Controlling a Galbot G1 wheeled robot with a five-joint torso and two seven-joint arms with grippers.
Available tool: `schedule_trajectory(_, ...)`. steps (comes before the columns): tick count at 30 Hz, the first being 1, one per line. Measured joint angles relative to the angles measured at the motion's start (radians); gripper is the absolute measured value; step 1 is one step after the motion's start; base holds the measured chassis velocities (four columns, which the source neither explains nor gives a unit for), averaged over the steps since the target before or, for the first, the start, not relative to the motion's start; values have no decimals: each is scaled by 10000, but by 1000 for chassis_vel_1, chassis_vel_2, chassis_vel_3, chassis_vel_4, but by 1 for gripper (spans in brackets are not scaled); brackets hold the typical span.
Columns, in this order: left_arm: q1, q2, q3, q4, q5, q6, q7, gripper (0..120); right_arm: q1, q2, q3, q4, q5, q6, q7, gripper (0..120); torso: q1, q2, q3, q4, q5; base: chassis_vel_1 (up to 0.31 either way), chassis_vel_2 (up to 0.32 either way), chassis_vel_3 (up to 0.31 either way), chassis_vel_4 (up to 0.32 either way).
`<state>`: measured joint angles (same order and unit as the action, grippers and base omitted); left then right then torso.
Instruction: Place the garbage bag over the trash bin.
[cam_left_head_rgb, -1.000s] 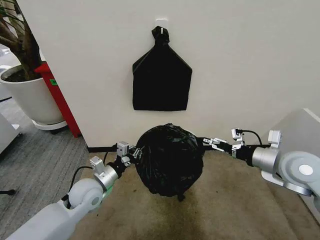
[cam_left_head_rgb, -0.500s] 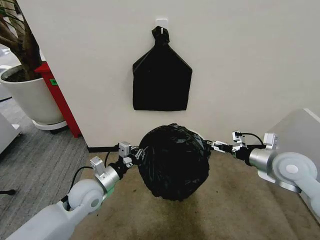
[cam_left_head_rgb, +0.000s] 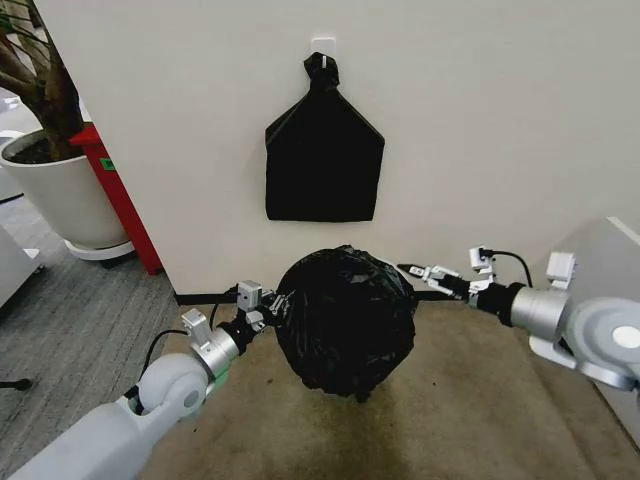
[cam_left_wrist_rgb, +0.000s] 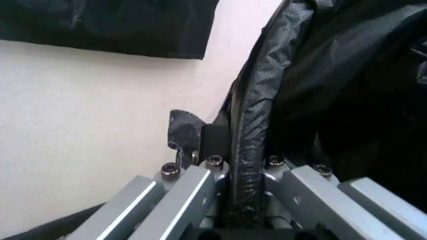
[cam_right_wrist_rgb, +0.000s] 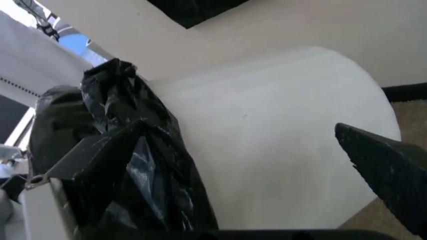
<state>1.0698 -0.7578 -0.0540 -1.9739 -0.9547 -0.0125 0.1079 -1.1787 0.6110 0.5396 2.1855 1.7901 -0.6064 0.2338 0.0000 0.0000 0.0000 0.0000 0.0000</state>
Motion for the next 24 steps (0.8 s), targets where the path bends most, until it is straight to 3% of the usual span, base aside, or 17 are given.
schedule_trajectory(24, 42, 82, 24, -409, -184, 60, 148, 0, 583, 193, -1037, -1583, -1980, 225, -331, 100, 0, -1, 1, 1, 3, 0, 0, 0, 0)
